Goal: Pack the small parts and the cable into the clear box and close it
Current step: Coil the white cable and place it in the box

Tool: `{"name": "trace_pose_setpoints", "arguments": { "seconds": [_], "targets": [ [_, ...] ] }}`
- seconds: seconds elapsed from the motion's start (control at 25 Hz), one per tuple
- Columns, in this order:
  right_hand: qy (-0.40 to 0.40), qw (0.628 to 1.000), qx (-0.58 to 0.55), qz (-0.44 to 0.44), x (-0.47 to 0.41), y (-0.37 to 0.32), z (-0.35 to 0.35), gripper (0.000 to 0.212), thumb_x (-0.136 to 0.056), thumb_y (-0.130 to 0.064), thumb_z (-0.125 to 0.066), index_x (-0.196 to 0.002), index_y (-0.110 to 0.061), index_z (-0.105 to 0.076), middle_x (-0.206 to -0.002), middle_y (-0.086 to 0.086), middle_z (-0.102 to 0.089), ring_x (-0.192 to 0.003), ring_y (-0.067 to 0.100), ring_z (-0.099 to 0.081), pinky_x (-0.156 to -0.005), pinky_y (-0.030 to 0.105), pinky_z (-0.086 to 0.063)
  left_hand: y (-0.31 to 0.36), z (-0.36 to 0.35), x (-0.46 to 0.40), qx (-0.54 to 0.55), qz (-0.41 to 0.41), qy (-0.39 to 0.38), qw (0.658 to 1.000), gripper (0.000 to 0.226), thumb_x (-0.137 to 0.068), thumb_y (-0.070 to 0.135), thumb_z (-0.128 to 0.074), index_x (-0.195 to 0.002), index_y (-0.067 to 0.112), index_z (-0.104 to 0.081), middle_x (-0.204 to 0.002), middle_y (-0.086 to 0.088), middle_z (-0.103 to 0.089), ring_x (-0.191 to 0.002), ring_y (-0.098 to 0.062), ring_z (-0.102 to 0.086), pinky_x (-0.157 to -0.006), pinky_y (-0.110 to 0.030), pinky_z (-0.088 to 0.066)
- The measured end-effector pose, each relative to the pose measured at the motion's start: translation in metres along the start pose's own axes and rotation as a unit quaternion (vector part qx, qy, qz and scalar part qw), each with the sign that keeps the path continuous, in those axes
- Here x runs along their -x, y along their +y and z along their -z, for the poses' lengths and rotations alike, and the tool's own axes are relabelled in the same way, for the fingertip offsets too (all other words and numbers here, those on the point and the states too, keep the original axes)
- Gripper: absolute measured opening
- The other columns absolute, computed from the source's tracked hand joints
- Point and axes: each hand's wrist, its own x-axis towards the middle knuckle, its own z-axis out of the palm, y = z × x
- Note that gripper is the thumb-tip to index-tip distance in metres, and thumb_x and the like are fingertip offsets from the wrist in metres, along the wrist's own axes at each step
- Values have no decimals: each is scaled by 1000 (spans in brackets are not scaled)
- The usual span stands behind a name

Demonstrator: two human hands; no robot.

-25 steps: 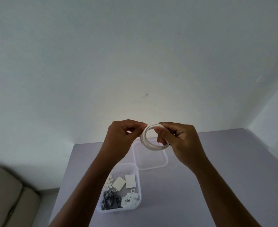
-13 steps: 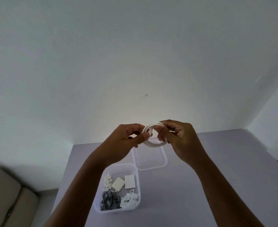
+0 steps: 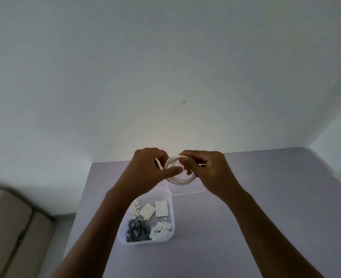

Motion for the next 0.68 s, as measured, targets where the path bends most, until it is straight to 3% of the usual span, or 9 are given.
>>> {"name": "trace_pose_setpoints", "arguments": {
  "seconds": [0.16, 0.32, 0.4, 0.52, 0.6, 0.68],
  "targets": [
    [-34, 997, -12, -75, 0, 38, -39, 23, -95, -30, -62, -95, -12, -75, -70, 0, -71, -59, 11, -66, -57, 20, -55, -40, -18, 4, -47, 29, 31, 998, 16, -77, 29, -81, -85, 24, -68, -69, 13, -68, -60, -1, -64, -62, -16, -52],
    [-113, 979, -13, -168, 0, 90, -86, 21, -92, -35, -66, -94, -15, -73, -69, 1, -70, -53, 8, -65, -53, 21, -55, -101, -48, 10, -60, 89, 5, 994, 11, -82, 29, -77, -89, 23, -71, -73, 10, -71, -62, -2, -66, -63, -20, -55],
    [-151, 963, -10, -221, 5, 120, -117, 21, -90, -26, -70, -102, -9, -73, -78, 6, -72, -57, 8, -66, -55, 19, -56, -142, -70, 17, -61, 138, -10, 988, 9, -83, 27, -75, -88, 21, -72, -72, 7, -70, -62, -4, -65, -62, -23, -53],
    [-174, 945, 23, -276, 18, 159, -159, 26, -84, -12, -74, -108, -4, -71, -93, 12, -74, -73, 18, -70, -71, 30, -59, -197, -103, 31, -41, 232, -29, 971, 5, -83, 19, -75, -84, 16, -71, -68, 5, -64, -62, -13, -63, -62, -28, -50],
    [-196, 937, 64, -282, 24, 178, -181, 16, -81, -9, -74, -96, -3, -73, -89, 12, -73, -77, 22, -68, -75, 35, -57, -224, -123, 38, -34, 277, -48, 959, 4, -84, 17, -72, -86, 13, -70, -73, 0, -65, -68, -20, -64, -62, -28, -47],
    [-232, 923, 95, -292, 25, 194, -201, 5, -80, -6, -70, -76, -3, -69, -77, 11, -67, -69, 23, -62, -67, 36, -53, -249, -142, 42, -56, 298, -82, 950, 8, -86, 18, -69, -89, 10, -70, -85, -8, -67, -80, -27, -64, -65, -28, -40]
  ]
}}
